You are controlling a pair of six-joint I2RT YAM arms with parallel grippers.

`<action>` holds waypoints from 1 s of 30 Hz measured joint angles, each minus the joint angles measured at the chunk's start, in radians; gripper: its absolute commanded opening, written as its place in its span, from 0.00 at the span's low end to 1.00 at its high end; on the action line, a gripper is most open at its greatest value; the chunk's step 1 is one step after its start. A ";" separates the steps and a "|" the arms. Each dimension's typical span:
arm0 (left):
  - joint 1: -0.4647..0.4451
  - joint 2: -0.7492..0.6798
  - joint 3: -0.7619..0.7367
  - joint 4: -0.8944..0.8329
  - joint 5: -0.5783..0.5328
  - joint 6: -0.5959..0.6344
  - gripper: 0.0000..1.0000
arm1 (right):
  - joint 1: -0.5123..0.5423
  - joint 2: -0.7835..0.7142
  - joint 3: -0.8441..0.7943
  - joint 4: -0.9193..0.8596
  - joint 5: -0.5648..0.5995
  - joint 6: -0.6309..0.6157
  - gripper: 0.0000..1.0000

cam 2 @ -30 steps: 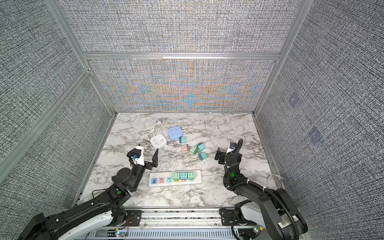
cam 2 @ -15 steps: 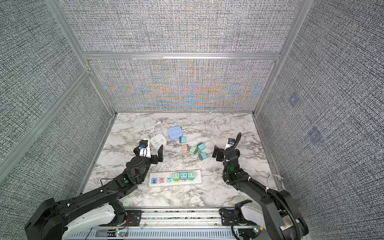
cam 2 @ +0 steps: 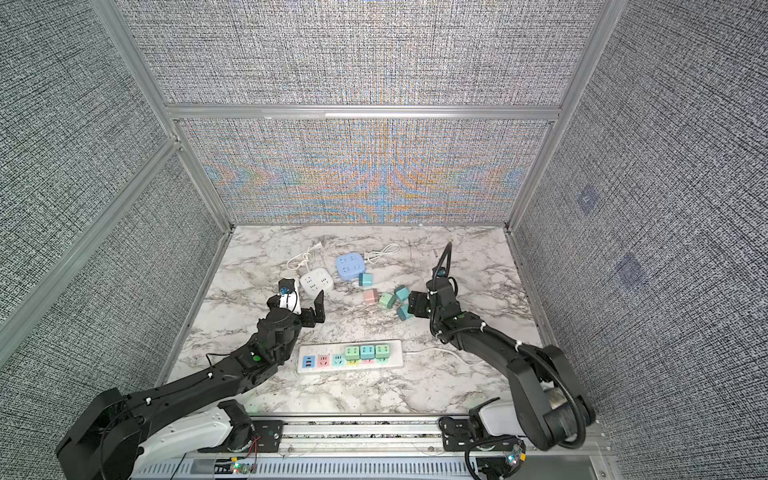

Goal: Insert the plug
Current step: 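Move the right gripper over a teal charger while the left gripper hovers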

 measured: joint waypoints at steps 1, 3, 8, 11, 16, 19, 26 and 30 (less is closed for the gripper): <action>0.000 0.010 0.001 -0.011 0.000 0.000 0.99 | 0.005 0.034 0.031 -0.018 -0.003 0.002 0.86; 0.000 0.030 0.003 -0.026 -0.004 0.002 0.99 | 0.018 0.098 0.100 -0.063 -0.013 0.006 0.86; 0.003 0.098 0.004 -0.022 -0.032 0.001 0.97 | 0.058 0.201 0.282 -0.187 0.009 0.008 0.86; 0.016 0.167 0.036 -0.028 0.007 0.012 0.98 | 0.065 0.175 0.281 -0.214 0.041 0.008 0.86; 0.019 0.182 0.122 -0.097 -0.062 -0.007 1.00 | 0.069 0.136 0.223 -0.257 0.082 0.013 0.86; 0.020 0.144 0.061 -0.114 -0.073 0.004 1.00 | 0.072 0.135 0.236 -0.277 0.088 0.017 0.86; 0.020 0.062 -0.007 -0.043 -0.075 0.013 0.99 | 0.091 0.154 0.273 -0.320 0.109 0.042 0.86; 0.020 0.049 -0.034 0.017 -0.077 0.029 0.99 | 0.094 0.192 0.301 -0.343 0.117 0.064 0.86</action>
